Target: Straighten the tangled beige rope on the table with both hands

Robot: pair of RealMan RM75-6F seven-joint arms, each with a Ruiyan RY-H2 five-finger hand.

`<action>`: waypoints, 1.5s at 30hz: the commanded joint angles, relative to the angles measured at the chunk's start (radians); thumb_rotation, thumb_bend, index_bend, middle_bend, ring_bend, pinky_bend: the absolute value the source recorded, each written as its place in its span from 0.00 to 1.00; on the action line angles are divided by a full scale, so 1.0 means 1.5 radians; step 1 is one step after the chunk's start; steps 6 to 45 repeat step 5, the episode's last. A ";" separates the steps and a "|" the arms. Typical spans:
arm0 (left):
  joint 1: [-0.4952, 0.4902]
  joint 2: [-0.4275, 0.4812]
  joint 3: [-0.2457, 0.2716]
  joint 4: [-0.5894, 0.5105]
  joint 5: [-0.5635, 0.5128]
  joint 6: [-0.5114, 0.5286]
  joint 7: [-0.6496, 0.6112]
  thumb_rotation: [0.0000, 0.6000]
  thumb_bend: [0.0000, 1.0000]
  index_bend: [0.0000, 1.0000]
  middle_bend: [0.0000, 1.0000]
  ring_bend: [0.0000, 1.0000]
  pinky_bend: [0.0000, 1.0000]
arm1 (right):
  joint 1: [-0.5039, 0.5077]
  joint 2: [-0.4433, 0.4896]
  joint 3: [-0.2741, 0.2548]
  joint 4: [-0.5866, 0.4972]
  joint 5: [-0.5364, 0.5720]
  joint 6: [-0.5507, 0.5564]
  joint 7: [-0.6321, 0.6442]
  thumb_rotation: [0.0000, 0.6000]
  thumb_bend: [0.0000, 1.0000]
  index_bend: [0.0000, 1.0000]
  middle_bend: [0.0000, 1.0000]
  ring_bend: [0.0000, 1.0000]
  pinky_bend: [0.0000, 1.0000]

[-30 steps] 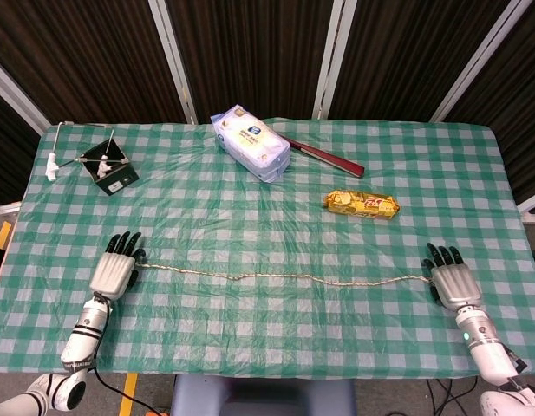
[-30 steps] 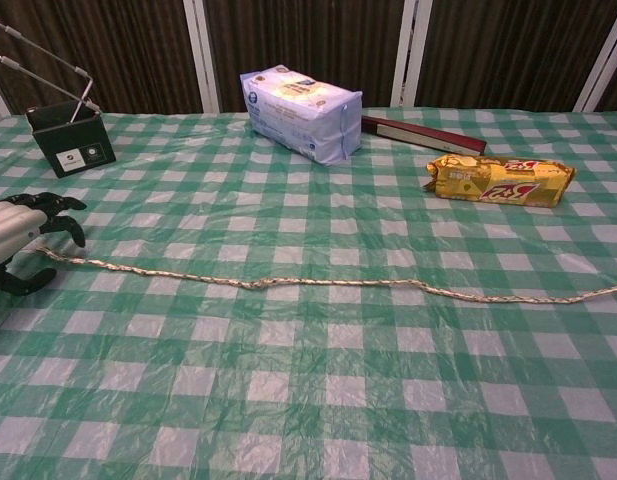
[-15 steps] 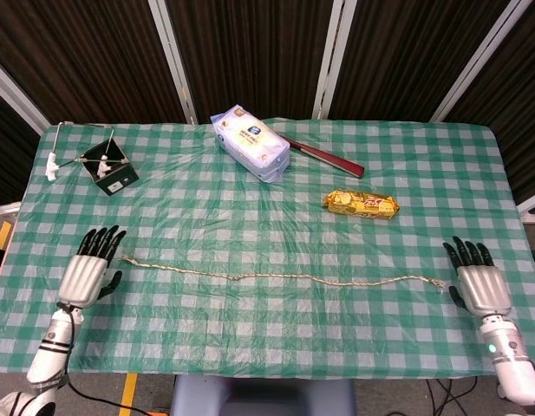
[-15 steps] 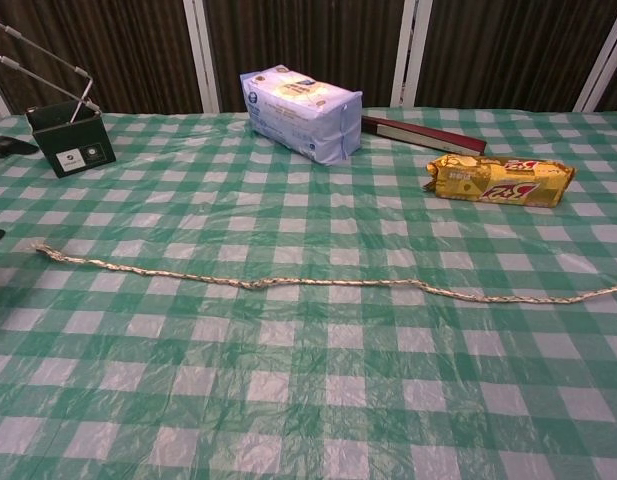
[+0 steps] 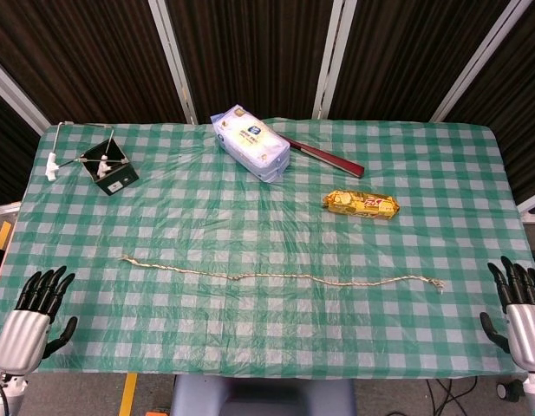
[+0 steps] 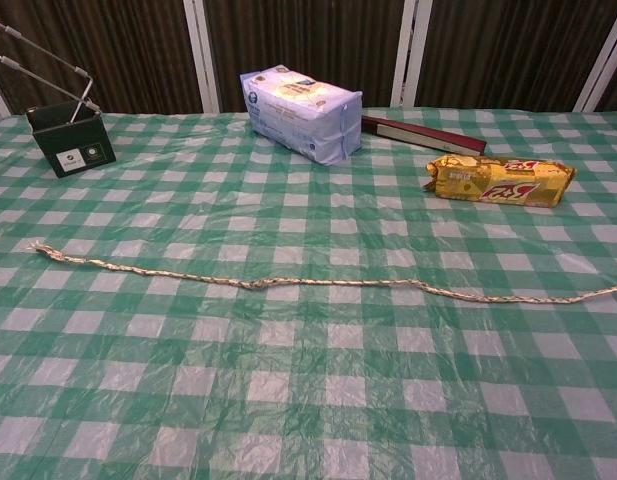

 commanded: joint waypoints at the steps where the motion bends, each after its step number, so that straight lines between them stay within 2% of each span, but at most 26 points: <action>1: -0.008 0.011 -0.009 -0.012 -0.013 -0.032 0.007 1.00 0.42 0.00 0.00 0.00 0.06 | -0.014 0.005 -0.005 -0.005 -0.024 0.023 0.007 1.00 0.43 0.00 0.00 0.00 0.00; 45: -0.008 0.016 -0.012 -0.017 -0.012 -0.043 0.011 1.00 0.42 0.00 0.00 0.00 0.06 | -0.014 0.005 -0.003 -0.004 -0.021 0.010 0.001 1.00 0.43 0.00 0.00 0.00 0.00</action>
